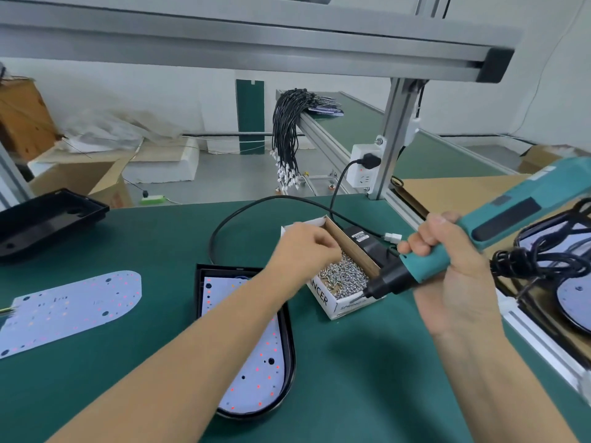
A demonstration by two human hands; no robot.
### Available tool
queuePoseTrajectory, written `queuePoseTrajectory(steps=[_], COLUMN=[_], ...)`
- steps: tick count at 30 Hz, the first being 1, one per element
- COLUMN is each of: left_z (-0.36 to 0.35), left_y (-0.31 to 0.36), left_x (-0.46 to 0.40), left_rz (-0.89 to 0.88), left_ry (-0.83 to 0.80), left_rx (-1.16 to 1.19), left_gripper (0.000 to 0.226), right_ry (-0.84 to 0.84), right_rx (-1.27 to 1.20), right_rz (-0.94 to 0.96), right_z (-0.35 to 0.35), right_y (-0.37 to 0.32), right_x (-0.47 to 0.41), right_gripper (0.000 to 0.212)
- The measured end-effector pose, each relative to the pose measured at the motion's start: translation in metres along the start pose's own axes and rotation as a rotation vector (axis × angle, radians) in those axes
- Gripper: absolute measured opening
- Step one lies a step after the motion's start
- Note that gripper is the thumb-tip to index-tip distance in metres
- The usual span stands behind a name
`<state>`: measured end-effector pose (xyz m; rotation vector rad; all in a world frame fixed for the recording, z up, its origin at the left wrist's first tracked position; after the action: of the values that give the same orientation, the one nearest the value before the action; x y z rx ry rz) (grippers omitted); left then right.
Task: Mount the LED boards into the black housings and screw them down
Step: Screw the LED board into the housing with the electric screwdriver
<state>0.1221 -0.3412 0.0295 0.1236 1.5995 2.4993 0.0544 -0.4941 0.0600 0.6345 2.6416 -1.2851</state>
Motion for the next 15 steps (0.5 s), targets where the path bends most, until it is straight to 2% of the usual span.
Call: queuePoseTrajectory(steps=[2, 6, 9, 15], left_z=[0.022, 0.055, 0.071, 0.081], left_y=[-0.003, -0.016, -0.023, -0.03], left_x=[0.017, 0.057, 0.082, 0.113], left_rz=[0.105, 0.208, 0.201, 0.174], left_ry=[-0.011, -0.052, -0.039, 0.009], left_rx=[0.381, 0.785, 0.893, 0.901], left_gripper=[0.019, 0.015, 0.021, 0.018], right_ry=[-0.008, -0.053, -0.104, -0.135], right_rx=[-0.03, -0.121, -0.18, -0.26], right_rz=[-0.016, -0.044, -0.064, -0.061], right_z=[-0.005, -0.023, -0.04, -0.073], right_y=[0.002, 0.009, 0.013, 0.02], right_x=[0.001, 0.005, 0.009, 0.018], right_gripper=[0.022, 0.021, 0.023, 0.021])
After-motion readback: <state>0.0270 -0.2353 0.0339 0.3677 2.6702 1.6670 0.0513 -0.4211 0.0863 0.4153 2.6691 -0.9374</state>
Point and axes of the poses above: each hand's wrist, its own x-axis away from the middle knuckle, its own z-axis out of the back of the hand, y = z × x, the point moved 3 cm from there along -x, towards the middle knuckle, and after that the axes turned 1 degree about x, right-handed, at the moved point
